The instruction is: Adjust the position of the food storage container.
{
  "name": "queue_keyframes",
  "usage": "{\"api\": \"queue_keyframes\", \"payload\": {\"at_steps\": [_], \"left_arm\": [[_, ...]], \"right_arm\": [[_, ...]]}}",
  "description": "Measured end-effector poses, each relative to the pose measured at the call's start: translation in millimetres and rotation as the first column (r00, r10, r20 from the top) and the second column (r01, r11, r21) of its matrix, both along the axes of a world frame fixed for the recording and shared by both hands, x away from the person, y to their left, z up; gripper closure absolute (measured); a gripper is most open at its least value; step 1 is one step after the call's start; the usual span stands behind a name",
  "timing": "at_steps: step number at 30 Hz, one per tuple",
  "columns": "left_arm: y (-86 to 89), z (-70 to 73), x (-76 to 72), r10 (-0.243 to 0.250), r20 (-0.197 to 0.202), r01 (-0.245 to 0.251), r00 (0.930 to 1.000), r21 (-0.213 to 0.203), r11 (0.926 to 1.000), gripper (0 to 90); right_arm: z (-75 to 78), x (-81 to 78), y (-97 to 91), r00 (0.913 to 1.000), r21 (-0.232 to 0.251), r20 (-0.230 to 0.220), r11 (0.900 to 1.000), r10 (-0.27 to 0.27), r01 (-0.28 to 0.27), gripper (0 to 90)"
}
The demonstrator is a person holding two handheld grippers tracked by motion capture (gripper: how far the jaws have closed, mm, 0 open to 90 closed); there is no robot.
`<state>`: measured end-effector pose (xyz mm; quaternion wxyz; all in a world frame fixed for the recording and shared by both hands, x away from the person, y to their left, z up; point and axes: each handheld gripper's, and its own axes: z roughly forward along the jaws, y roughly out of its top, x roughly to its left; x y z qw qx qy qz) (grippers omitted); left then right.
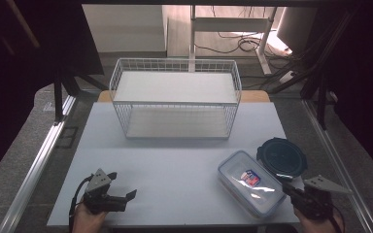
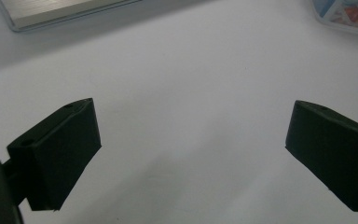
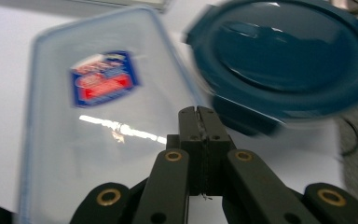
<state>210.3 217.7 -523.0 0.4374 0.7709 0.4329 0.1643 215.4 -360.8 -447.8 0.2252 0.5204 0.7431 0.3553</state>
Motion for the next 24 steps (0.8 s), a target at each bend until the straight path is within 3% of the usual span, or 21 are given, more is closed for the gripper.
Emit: {"api": "queue_keyframes", "payload": {"at_steps": [3,8,9,11,14,18,24], "left_arm": [[-0.4,-0.2,0.1,-0.002,-0.001,0.002,1.0000,0.004,1.0000,2.7],[-1.3,0.0,-0.1,-0.004,0.000,0.004,1.0000,0.008,1.0000,2.8],[-1.4,-0.1,-0.1,-0.004,-0.001,0.004,1.0000,0.010,0.9999,2.8],[-1.4,-0.1,-0.1,-0.003,-0.001,0.003,1.0000,0.012,0.9999,2.8],[-1.6,-0.4,0.2,-0.004,-0.002,0.004,1.0000,0.009,1.0000,2.9],[-2.1,-0.6,0.5,-0.007,-0.003,0.007,1.0000,0.013,0.9999,2.9],[-4.6,-1.5,1.6,-0.016,-0.009,0.016,0.9998,0.018,0.9997,3.1]], "right_arm": [[-3.5,-2.7,-14.1,0.9991,-0.004,-0.023,0.9993,-0.037,0.037,88.4],[-13.5,-0.2,-19.3,0.9949,-0.013,-0.084,0.9983,-0.057,0.056,88.4],[-18.1,1.8,-16.8,0.9901,-0.015,-0.125,0.9979,-0.064,0.062,88.3],[-19.2,3.0,-12.0,0.9830,-0.006,-0.162,0.9961,-0.088,0.088,88.5],[-17.0,3.3,-4.5,0.9742,-0.029,-0.178,0.9903,-0.139,0.136,88.6],[-22.0,8.2,5.1,0.9745,0.025,-0.201,0.9939,-0.100,0.107,88.6],[-29.8,20.9,42.3,0.9803,0.026,-0.197,0.9997,0.004,0.002,88.5]]}}
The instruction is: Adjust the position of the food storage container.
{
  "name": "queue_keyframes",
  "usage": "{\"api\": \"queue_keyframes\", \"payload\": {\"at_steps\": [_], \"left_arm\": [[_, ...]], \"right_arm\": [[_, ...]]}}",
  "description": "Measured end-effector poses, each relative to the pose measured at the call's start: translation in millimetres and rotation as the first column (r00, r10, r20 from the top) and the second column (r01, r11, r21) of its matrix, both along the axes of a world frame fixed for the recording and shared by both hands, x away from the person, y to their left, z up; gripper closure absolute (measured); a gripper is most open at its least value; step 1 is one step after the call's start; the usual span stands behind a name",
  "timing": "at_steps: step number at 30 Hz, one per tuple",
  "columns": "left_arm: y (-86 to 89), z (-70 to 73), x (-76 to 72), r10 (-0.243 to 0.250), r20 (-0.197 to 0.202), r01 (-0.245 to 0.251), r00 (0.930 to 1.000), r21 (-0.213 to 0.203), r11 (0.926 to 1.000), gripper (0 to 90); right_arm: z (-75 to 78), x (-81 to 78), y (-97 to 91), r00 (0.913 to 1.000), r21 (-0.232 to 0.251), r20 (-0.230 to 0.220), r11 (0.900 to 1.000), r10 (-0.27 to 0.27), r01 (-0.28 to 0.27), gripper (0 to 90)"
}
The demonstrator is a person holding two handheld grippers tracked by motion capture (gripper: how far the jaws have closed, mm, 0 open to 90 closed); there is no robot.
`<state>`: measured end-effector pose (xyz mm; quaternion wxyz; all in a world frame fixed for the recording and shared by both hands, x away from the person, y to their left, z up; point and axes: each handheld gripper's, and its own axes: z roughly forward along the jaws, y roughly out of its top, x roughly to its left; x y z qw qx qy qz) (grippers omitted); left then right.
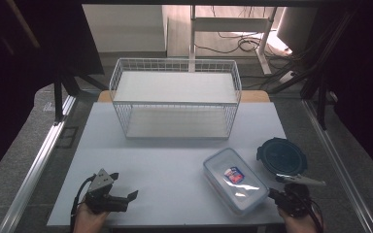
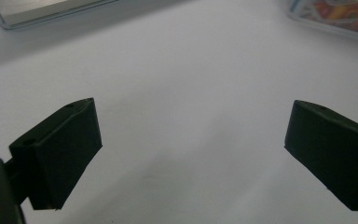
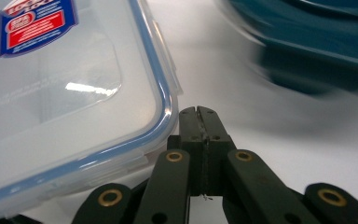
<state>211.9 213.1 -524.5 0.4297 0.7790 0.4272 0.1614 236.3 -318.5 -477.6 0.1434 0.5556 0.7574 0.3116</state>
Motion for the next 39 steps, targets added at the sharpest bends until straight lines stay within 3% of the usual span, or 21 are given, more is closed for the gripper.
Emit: {"api": "queue_keyframes", "payload": {"at_steps": [7,13,17,19,21,22,24,25,27,28,32,33,34,37,39], "left_arm": [[-0.2,-0.2,0.4,-0.001,-0.004,0.001,1.0000,0.000,1.0000,3.3],[-1.7,0.6,1.0,-0.001,-0.003,0.001,1.0000,0.003,1.0000,3.7],[-7.4,2.3,5.8,-0.005,-0.029,0.005,0.9996,0.019,0.9998,4.7],[-11.5,2.6,8.7,-0.005,-0.042,0.007,0.9991,0.039,0.9992,4.4],[-11.3,2.7,8.6,-0.008,-0.045,0.009,0.9990,0.028,0.9996,4.0],[-10.8,3.1,8.4,-0.011,-0.049,0.012,0.9987,0.019,0.9997,4.1],[-9.6,3.6,8.4,-0.006,-0.050,0.007,0.9987,0.009,0.9999,4.3],[-9.1,3.7,8.9,0.000,-0.051,0.000,0.9987,0.004,1.0000,5.2],[-8.2,3.9,10.2,0.003,-0.057,-0.004,0.9984,-0.013,0.9999,5.9],[-8.1,4.8,11.6,0.004,-0.058,-0.005,0.9983,-0.020,0.9998,6.5],[-9.4,8.1,15.1,0.014,-0.050,-0.015,0.9987,-0.029,0.9995,11.6],[-9.9,9.4,16.9,0.014,-0.046,-0.015,0.9988,-0.033,0.9993,17.5],[-10.4,10.6,18.9,0.012,-0.039,-0.013,0.9992,-0.041,0.9991,17.5],[-13.8,12.9,29.1,-0.002,-0.034,0.000,0.9994,-0.058,0.9983,32.4],[-16.7,13.3,35.7,-0.003,-0.034,0.002,0.9994,-0.038,0.9993,39.0]], "right_arm": [[-6.5,12.6,36.1,0.9944,0.051,0.018,0.9932,0.104,-0.105,88.5],[-7.0,11.5,41.8,0.9914,0.051,0.029,0.9903,0.128,-0.129,88.2],[-3.7,0.4,38.5,0.9875,0.042,0.030,0.9869,0.154,-0.156,87.5],[-4.8,-7.9,40.2,0.9821,0.037,0.004,0.9814,0.188,-0.188,87.5],[-6.1,-9.6,42.0,0.9793,0.045,-0.019,0.9787,0.202,-0.201,87.5],[-9.9,-11.8,47.6,0.9717,0.077,-0.044,0.9705,0.232,-0.228,87.5],[-11.1,-11.6,50.8,0.9679,0.088,-0.048,0.9663,0.247,-0.242,87.4],[-11.9,-9.6,56.0,0.9688,0.062,-0.048,0.9688,0.243,-0.240,87.4],[-11.8,-7.6,55.7,0.9698,0.067,-0.049,0.9696,0.239,-0.235,87.4],[-10.9,-1.8,52.6,0.9773,0.065,-0.035,0.9763,0.209,-0.207,87.5],[-9.6,11.2,48.1,0.9833,0.067,-0.024,0.9816,0.181,-0.179,87.7],[-10.9,22.1,49.3,0.9840,0.060,-0.035,0.9832,0.175,-0.173,88.0],[-10.9,22.1,49.3,0.9840,0.060,-0.035,0.9832,0.175,-0.173,88.0],[-10.7,41.6,61.2,0.9837,0.035,-0.029,0.9837,0.178,-0.176,88.1],[-10.5,51.4,69.3,0.9831,0.016,-0.024,0.9833,0.182,-0.181,88.0]]}}
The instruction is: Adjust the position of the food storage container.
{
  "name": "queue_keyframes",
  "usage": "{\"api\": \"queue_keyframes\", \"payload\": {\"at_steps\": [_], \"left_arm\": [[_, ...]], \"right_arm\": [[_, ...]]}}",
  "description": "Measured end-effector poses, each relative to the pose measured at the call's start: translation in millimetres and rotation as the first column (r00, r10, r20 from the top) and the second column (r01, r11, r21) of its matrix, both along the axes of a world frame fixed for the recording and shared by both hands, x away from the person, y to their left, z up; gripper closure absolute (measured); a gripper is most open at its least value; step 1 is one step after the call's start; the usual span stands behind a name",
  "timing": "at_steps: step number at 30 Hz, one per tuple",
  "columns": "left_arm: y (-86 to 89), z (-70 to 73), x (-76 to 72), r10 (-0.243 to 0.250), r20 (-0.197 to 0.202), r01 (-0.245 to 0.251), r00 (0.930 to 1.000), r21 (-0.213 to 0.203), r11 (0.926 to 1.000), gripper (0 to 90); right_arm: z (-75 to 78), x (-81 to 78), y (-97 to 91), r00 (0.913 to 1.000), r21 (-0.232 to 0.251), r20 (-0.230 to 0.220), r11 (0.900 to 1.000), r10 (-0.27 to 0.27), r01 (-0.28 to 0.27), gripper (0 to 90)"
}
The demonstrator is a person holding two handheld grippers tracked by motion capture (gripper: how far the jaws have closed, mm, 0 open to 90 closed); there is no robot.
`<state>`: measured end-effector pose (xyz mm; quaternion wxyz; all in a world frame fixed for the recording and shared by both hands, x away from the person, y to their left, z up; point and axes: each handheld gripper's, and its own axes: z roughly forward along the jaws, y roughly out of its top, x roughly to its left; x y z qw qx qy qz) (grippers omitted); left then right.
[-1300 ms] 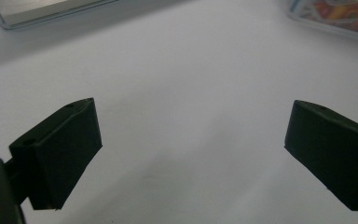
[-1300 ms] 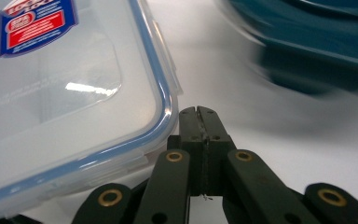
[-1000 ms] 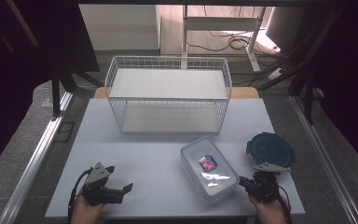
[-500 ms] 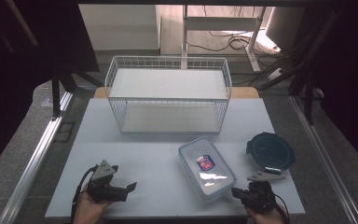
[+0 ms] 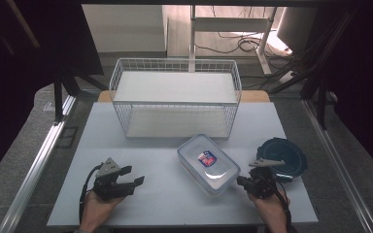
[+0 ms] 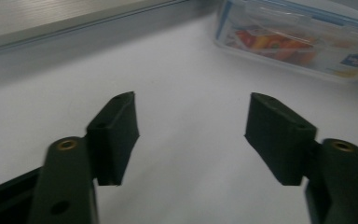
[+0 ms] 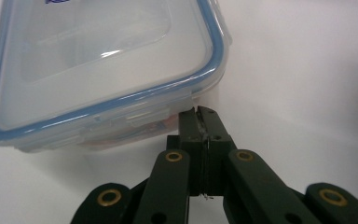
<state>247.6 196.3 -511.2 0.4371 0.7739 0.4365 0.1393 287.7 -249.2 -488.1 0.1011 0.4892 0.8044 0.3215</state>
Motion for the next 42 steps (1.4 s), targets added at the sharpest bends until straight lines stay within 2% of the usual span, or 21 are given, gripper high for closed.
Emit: {"api": "queue_keyframes", "payload": {"at_steps": [5,8,10,14,17,19,22,24,27,28,30,31,33,35,39,42], "left_arm": [[-5.6,2.2,30.5,0.001,0.011,-0.001,0.9999,0.019,0.9998,60.5],[-12.3,2.5,56.8,0.006,0.018,-0.006,0.9998,0.017,0.9998,73.5],[-18.3,0.3,75.9,0.000,0.016,0.000,0.9999,-0.009,1.0000,81.3],[-33.5,-11.2,108.5,-0.008,-0.036,0.007,0.9993,-0.035,0.9994,88.5],[-39.1,-15.0,114.3,-0.027,-0.057,0.026,0.9980,-0.024,0.9994,89.2],[-41.5,-14.9,107.8,-0.023,-0.070,0.023,0.9973,-0.010,0.9997,89.7],[-36.7,-15.6,101.3,-0.021,-0.080,0.018,0.9966,-0.031,0.9994,89.8],[-34.8,-17.0,93.3,-0.010,-0.093,0.008,0.9956,-0.020,0.9998,89.8],[-33.5,-13.4,79.0,0.003,-0.116,-0.002,0.9933,0.008,1.0000,89.9],[-32.6,-12.4,73.3,0.002,-0.123,0.000,0.9924,0.012,0.9999,89.9],[-28.0,-12.4,55.4,0.000,-0.145,-0.002,0.9894,-0.011,0.9999,89.9],[-28.0,-12.4,55.4,0.000,-0.145,-0.002,0.9894,-0.011,0.9999,89.9],[-26.0,-11.7,41.4,0.006,-0.147,-0.007,0.9891,-0.004,1.0000,89.9],[-25.3,-11.4,37.3,0.005,-0.145,-0.005,0.9894,-0.001,1.0000,89.9],[-26.1,-9.0,17.2,0.018,-0.138,-0.016,0.9902,0.016,0.9997,89.8],[-28.6,-8.2,11.5,0.020,-0.139,-0.016,0.9901,0.025,0.9996,89.8]], "right_arm": [[-1.4,23.7,18.2,0.9999,-0.025,0.011,0.9997,0.008,-0.008,87.9],[-2.3,35.1,26.6,0.9999,-0.032,0.014,0.9995,0.009,-0.009,87.9],[-2.8,40.9,31.4,0.9999,-0.032,0.013,0.9995,0.009,-0.008,87.9],[-3.9,48.3,39.5,0.9997,-0.029,0.018,0.9994,0.017,-0.016,87.9],[-4.4,50.6,42.8,0.9995,-0.026,0.018,0.9994,0.026,-0.025,87.9],[-5.2,53.9,47.7,0.9994,-0.019,0.016,0.9994,0.030,-0.030,88.0],[-5.8,56.5,50.6,0.9992,-0.021,0.015,0.9991,0.037,-0.036,88.2],[-7.5,59.3,54.3,0.9986,-0.014,0.013,0.9986,0.051,-0.051,88.3],[-9.4,63.1,63.6,0.9970,-0.040,0.027,0.9967,0.072,-0.071,88.5],[-9.8,64.1,64.4,0.9969,-0.030,0.024,0.9967,0.075,-0.075,88.5],[-10.9,65.0,65.8,0.9963,-0.017,0.016,0.9963,0.084,-0.084,88.6],[-10.9,65.0,65.8,0.9963,-0.017,0.016,0.9963,0.084,-0.084,88.6],[-11.3,63.8,69.1,0.9942,-0.012,0.012,0.9943,0.107,-0.106,88.6],[-11.2,63.2,69.9,0.9934,-0.011,0.016,0.9935,0.114,-0.113,88.5],[-10.1,61.1,71.6,0.9892,0.020,0.030,0.9894,0.143,-0.144,88.6],[-11.4,61.3,72.6,0.9888,0.017,0.033,0.9891,0.146,-0.146,88.6]]}}
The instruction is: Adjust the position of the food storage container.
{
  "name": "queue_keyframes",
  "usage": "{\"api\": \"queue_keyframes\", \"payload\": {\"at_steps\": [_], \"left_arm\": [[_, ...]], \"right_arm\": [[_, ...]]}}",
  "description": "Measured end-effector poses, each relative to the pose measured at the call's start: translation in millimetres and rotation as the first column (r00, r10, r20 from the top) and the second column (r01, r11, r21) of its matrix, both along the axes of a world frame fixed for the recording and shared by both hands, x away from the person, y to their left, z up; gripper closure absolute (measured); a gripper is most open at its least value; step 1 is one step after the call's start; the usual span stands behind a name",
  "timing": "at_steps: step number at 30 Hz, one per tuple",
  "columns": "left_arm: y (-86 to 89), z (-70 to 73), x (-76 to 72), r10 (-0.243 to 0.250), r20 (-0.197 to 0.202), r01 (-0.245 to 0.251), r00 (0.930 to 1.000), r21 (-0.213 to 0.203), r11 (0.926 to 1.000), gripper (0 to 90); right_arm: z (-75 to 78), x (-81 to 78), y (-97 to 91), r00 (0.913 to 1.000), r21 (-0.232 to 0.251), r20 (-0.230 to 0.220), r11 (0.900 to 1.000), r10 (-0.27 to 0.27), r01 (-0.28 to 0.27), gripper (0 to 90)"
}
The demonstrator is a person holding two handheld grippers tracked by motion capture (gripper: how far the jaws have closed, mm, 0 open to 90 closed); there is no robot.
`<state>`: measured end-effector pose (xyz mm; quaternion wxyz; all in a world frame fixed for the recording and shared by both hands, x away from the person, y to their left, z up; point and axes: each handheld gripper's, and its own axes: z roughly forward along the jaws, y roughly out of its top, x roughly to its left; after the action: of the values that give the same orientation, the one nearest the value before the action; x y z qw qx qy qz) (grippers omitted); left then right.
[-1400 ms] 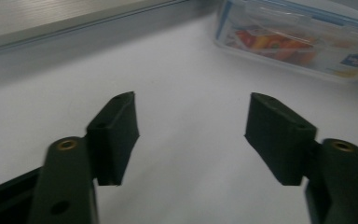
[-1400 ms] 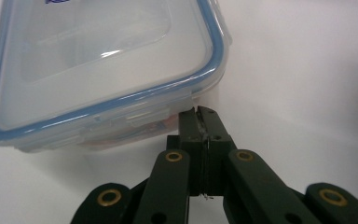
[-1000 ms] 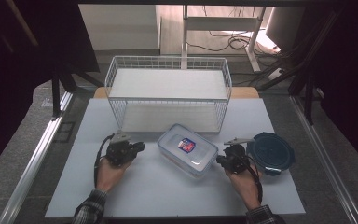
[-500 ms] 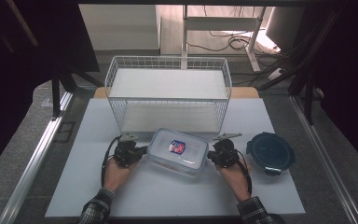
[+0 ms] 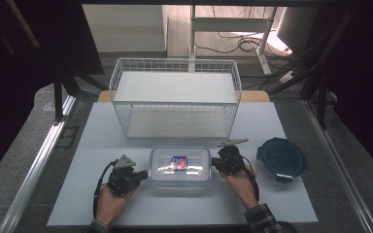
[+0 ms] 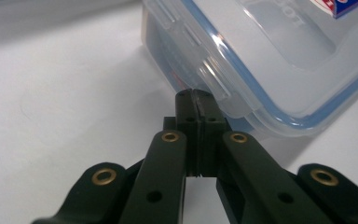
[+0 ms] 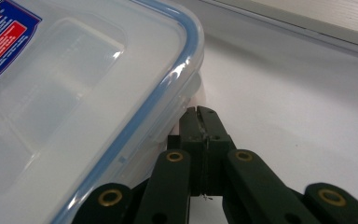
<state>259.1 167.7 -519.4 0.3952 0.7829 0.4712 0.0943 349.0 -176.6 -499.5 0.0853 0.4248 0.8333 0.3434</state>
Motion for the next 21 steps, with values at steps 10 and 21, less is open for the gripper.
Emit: {"api": "queue_keyframes", "payload": {"at_steps": [10,21], "left_arm": [[2.4,0.0,-3.3,-0.020,0.011,0.019,0.9997,0.006,0.9998,86.3],[22.4,4.9,-14.0,0.016,0.074,-0.020,0.9971,0.043,0.9989,35.7]], "right_arm": [[-1.0,-1.4,-1.5,1.0000,-0.022,0.005,0.9997,0.007,-0.006,85.6],[24.2,-35.7,-31.7,0.9885,0.018,0.151,0.9998,0.004,-0.007,53.9]]}}
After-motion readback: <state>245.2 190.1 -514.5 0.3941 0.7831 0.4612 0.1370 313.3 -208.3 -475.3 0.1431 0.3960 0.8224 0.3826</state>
